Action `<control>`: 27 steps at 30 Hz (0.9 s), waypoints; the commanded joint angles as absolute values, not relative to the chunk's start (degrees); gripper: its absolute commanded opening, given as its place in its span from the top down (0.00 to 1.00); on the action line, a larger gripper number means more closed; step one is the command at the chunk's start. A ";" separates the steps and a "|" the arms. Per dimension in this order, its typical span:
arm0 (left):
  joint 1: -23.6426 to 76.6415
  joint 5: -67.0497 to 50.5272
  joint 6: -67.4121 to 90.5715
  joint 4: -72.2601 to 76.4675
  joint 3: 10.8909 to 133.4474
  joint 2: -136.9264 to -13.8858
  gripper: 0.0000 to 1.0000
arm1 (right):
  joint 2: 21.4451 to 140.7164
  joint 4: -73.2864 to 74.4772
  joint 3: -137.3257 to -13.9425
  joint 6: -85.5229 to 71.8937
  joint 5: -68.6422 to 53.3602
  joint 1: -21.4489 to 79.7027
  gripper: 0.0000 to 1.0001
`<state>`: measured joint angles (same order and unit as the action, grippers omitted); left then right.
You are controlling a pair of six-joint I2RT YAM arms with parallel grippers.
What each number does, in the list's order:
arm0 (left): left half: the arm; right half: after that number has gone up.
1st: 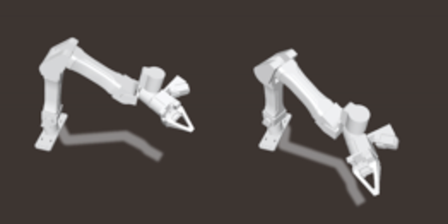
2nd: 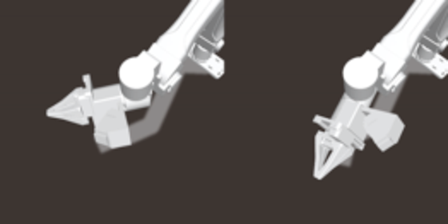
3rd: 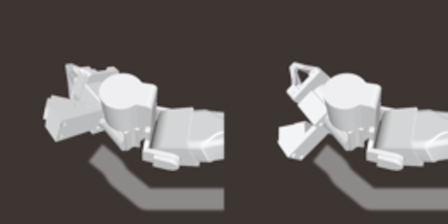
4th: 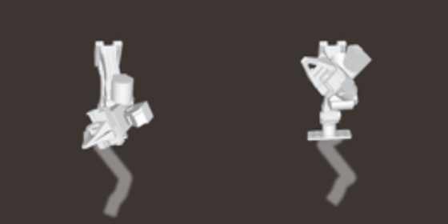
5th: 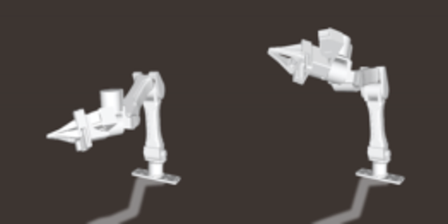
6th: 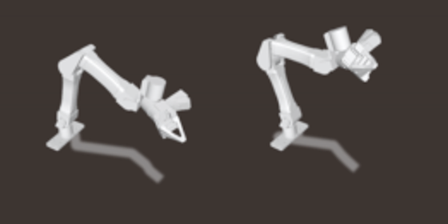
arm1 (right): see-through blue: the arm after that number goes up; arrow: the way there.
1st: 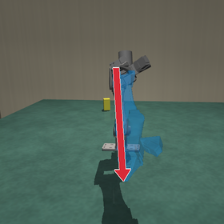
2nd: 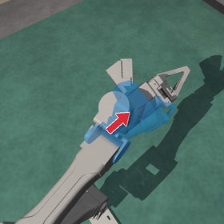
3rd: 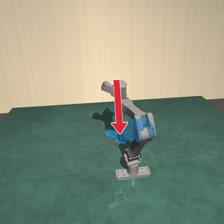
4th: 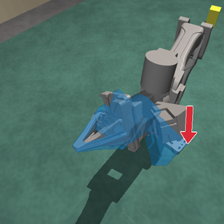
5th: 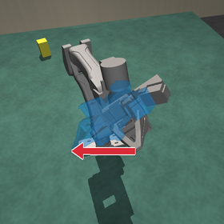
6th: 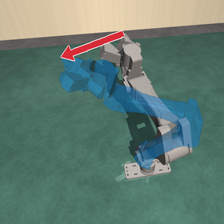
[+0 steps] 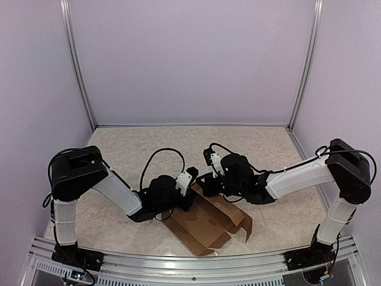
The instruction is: Fold the paper box
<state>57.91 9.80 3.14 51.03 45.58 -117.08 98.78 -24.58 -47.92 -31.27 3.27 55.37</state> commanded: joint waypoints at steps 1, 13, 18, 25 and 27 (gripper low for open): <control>58.44 12.87 4.49 51.83 47.60 -119.39 0.80 | 100.53 -22.17 -45.48 -32.33 2.20 56.42 1.00; 58.61 14.90 4.88 51.77 48.16 -120.08 1.00 | 99.58 -23.02 -43.97 -32.79 2.57 56.80 1.00; 58.80 15.94 4.67 52.95 46.95 -119.36 1.00 | 99.50 -23.30 -43.96 -33.02 2.70 56.89 1.00; 58.98 20.01 4.45 53.42 45.51 -117.90 1.00 | 96.82 -21.30 -44.55 -32.50 3.83 56.94 1.00; 59.03 21.57 4.76 53.56 45.05 -117.37 1.00 | 95.19 -19.84 -44.64 -32.07 4.64 56.88 0.97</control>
<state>59.11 16.27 4.49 52.36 46.52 -118.98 97.89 -26.76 -46.00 -32.49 3.55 56.25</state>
